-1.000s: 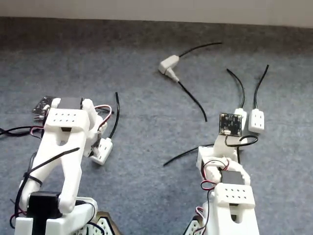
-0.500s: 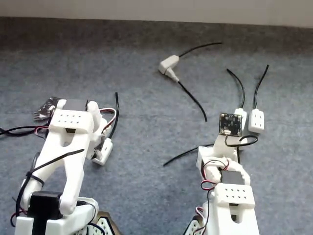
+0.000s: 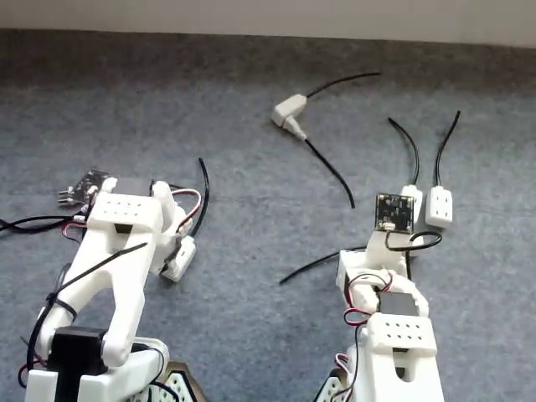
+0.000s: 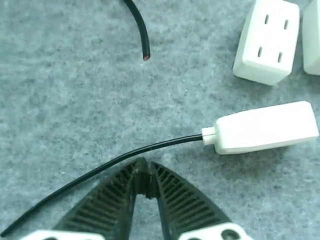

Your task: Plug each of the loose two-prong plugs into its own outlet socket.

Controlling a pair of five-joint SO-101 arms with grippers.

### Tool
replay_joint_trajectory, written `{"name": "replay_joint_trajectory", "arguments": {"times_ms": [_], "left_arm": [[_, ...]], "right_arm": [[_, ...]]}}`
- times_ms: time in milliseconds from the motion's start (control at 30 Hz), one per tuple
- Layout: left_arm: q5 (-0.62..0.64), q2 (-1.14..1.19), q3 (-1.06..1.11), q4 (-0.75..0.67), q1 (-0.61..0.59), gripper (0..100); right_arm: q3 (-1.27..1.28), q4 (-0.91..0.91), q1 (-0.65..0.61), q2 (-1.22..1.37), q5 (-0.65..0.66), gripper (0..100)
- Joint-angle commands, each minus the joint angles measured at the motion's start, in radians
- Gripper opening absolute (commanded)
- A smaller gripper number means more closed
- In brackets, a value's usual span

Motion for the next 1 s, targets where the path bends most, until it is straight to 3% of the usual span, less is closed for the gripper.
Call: {"name": "replay_joint_trajectory", "arguments": {"times_ms": [0,367,500,600,800,967], "left_arm": [[0.008,-0.01,0.044,-0.109,0.018,1],[0.0,-0.004,0.087,-0.114,0.019,1],[-0.114,-0.004,0.088,-0.14,0.024,2],[-0.14,-0.004,0.096,-0.166,0.022,12],[-0.137,-0.004,0.096,-0.169,0.025,48],[-0.144,-0.015,0.048,-0.164,0.027,55]], "right_arm": [[-0.002,-0.022,0.004,-0.019,-0.011,0.6],[-0.002,-0.022,0.004,-0.019,-0.011,0.6],[-0.002,-0.022,0.004,-0.019,-0.011,0.6],[-0.002,-0.022,0.004,-0.019,-0.011,0.6],[-0.002,-0.022,0.004,-0.019,-0.011,0.6],[-0.002,-0.022,0.004,-0.019,-0.011,0.6]]}}
